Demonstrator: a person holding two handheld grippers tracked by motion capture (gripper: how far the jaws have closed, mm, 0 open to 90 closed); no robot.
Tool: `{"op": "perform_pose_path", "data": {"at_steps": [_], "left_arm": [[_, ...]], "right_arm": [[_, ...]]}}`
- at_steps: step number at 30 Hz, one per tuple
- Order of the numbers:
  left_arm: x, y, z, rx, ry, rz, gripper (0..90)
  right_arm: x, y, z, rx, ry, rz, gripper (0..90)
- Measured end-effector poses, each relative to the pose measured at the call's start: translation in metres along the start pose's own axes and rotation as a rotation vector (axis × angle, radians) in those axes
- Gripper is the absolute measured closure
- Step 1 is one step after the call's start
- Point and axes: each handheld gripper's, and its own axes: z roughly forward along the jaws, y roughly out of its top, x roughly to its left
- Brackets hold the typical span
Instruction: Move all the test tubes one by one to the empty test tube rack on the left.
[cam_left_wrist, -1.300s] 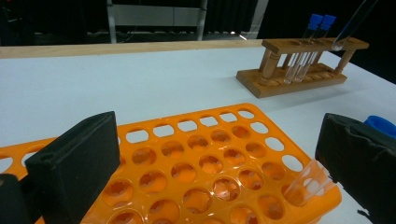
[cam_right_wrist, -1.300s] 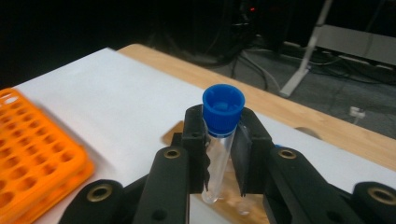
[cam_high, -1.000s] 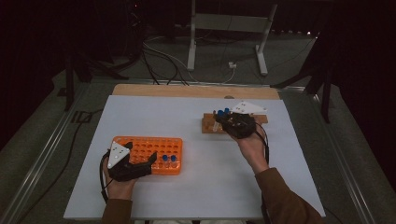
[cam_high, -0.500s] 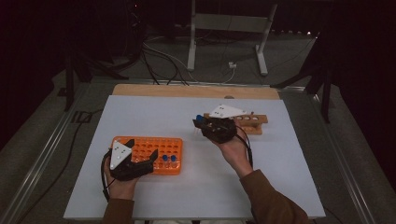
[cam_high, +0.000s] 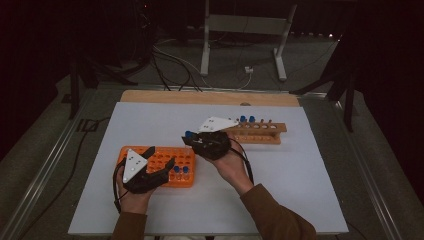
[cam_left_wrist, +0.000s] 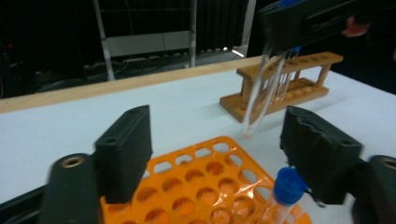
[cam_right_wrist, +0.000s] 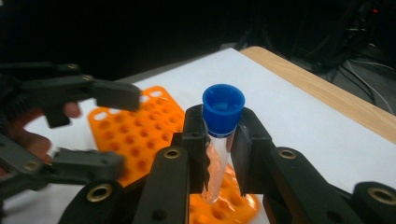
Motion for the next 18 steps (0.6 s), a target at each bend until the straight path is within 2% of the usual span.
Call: {"op": "perform_pose_path", "data": {"at_steps": [4,8,15,18], "left_arm": [[-0.002,0.003,-0.003,-0.017,0.002,0.023,39.3],[-0.002,0.005,-0.004,-0.029,-0.018,0.028,49.3],[-0.003,0.004,-0.003,-0.012,-0.016,0.057,68.8],[-0.003,0.003,-0.003,-0.007,-0.016,0.055,74.2]], "right_arm": [[0.014,0.006,0.008,-0.003,0.032,-0.012,76.9],[0.024,0.009,0.016,0.005,0.060,-0.019,76.9],[0.034,0.010,0.025,0.011,0.099,-0.015,77.0],[0.037,0.010,0.027,0.014,0.110,-0.015,77.0]]}}
